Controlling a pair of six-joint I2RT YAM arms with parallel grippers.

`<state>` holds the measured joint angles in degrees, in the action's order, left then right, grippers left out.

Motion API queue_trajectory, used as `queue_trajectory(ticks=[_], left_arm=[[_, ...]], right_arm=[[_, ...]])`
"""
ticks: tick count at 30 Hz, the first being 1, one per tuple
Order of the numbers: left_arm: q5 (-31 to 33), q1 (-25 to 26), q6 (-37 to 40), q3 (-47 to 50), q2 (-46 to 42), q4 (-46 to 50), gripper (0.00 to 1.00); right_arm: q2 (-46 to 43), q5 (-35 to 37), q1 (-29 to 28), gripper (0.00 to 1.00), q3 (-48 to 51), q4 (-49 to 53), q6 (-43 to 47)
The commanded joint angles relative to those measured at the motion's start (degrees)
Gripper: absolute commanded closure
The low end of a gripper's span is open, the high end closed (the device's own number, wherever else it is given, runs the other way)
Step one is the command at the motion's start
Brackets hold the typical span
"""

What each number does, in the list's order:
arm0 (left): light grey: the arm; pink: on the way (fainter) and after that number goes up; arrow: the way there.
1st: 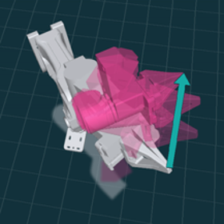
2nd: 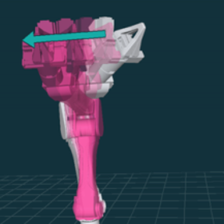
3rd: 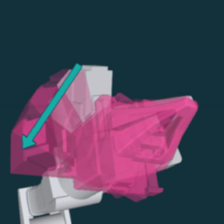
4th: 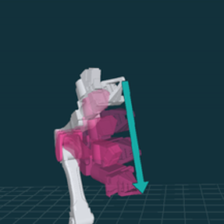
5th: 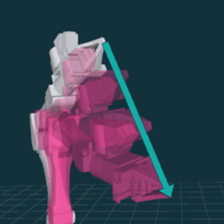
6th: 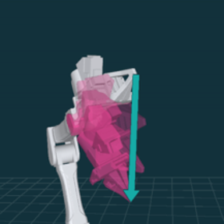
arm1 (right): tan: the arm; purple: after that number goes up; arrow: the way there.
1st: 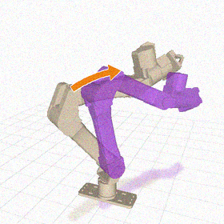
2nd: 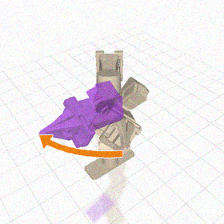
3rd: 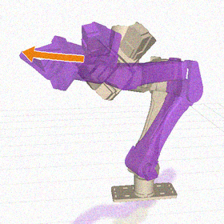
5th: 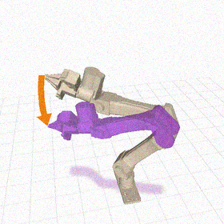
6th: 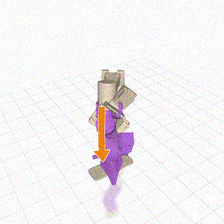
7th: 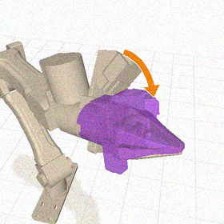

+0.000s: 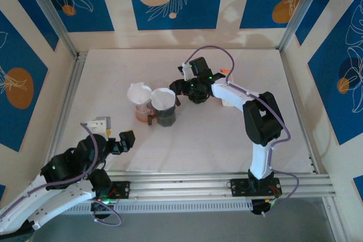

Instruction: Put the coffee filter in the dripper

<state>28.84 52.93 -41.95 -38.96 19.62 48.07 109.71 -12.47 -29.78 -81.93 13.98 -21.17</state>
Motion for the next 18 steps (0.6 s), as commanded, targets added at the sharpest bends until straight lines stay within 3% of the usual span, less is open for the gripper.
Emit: queue_trajectory(ticks=[1, 18], left_arm=[[0.8, -0.6, -0.6, -0.9, 0.3, 0.0, 0.00], [1.4, -0.6, -0.6, -1.4, 1.2, -0.1, 0.00]], right_arm=[[-0.1, -2.4, -0.1, 0.44, -2.3, 1.7, 1.9], [5.7, -3.2, -0.4, 0.46, -7.4, 5.1, 3.4]])
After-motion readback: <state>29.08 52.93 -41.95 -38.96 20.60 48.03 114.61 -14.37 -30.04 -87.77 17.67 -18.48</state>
